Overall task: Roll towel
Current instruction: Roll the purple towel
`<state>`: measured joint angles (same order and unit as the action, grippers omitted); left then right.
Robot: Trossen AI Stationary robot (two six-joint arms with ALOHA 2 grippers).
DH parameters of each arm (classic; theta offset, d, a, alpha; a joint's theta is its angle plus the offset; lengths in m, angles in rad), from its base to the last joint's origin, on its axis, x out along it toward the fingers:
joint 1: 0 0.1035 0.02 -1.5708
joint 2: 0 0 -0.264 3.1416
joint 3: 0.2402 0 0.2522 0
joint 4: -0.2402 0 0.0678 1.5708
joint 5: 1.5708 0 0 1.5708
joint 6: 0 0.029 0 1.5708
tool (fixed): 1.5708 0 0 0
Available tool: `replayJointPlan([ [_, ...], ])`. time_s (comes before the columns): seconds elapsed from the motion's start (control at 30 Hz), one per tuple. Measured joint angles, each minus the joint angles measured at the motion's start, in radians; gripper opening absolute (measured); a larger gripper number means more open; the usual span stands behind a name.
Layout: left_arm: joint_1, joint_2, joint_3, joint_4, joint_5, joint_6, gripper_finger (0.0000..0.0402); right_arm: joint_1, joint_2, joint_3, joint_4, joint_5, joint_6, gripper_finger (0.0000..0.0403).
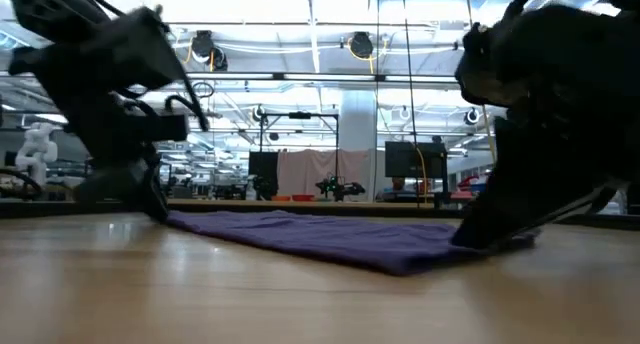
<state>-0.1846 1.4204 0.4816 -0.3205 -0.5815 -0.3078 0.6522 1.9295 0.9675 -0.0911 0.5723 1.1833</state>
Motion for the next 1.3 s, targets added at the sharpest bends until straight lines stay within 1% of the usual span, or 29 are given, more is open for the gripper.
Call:
replayJointPlan([
  [0.17,0.131,0.000,0.000,0.098,-0.004,0.212,0.0067,-0.009,0.000,-0.001,0.135,0.018,-0.007,0.0000],
  [0.23,0.182,0.000,0.000,0.129,-0.004,0.277,0.0067,-0.016,-0.004,0.012,0.131,0.033,-0.004,0.0000],
  [0.33,0.242,-0.007,0.001,0.117,0.005,0.314,0.0067,-0.025,-0.013,0.043,0.106,0.048,-0.077,0.0000],
  [0.37,0.254,-0.014,0.002,0.097,0.032,0.314,0.0067,-0.031,-0.020,0.050,0.090,0.048,-0.109,0.0000],
  [0.47,0.271,-0.056,0.005,0.004,0.167,0.271,0.0067,-0.049,-0.036,0.080,0.035,0.047,-0.200,0.0000],
  [0.6,0.255,-0.133,0.005,-0.088,0.315,0.122,0.0067,-0.072,-0.056,0.127,-0.135,0.049,-0.299,0.0000],
  [0.67,0.224,-0.159,0.001,-0.029,0.383,0.050,0.0067,-0.084,-0.060,0.140,-0.226,0.051,-0.322,0.0000],
  [0.73,0.179,-0.170,-0.006,0.053,0.410,0.006,0.0067,-0.097,-0.060,0.140,-0.282,0.051,-0.344,0.0000],
  [0.8,0.139,-0.160,-0.010,0.166,0.406,-0.006,0.0067,-0.112,-0.060,0.129,-0.310,0.052,-0.350,0.0000],
  [0.87,0.116,-0.131,-0.011,0.244,0.374,0.001,0.0067,-0.123,-0.055,0.113,-0.309,0.054,-0.330,0.0000],
  [1.0,0.116,-0.046,-0.013,0.291,0.342,0.007,0.0067,-0.126,-0.042,0.070,-0.276,0.051,-0.245,0.0000],
  [1.1,0.136,0.029,-0.013,0.293,0.291,0.020,0.0067,-0.111,-0.017,0.053,-0.277,0.032,-0.164,0.0000],
  [1.2,0.156,0.089,-0.009,0.348,0.210,0.052,0.0067,-0.093,0.003,0.053,-0.255,0.032,-0.101,0.0000],
  [1.3,0.175,0.130,-0.010,0.435,0.175,0.123,0.0067,-0.078,0.022,0.055,-0.192,0.032,-0.059,0.0000],
])
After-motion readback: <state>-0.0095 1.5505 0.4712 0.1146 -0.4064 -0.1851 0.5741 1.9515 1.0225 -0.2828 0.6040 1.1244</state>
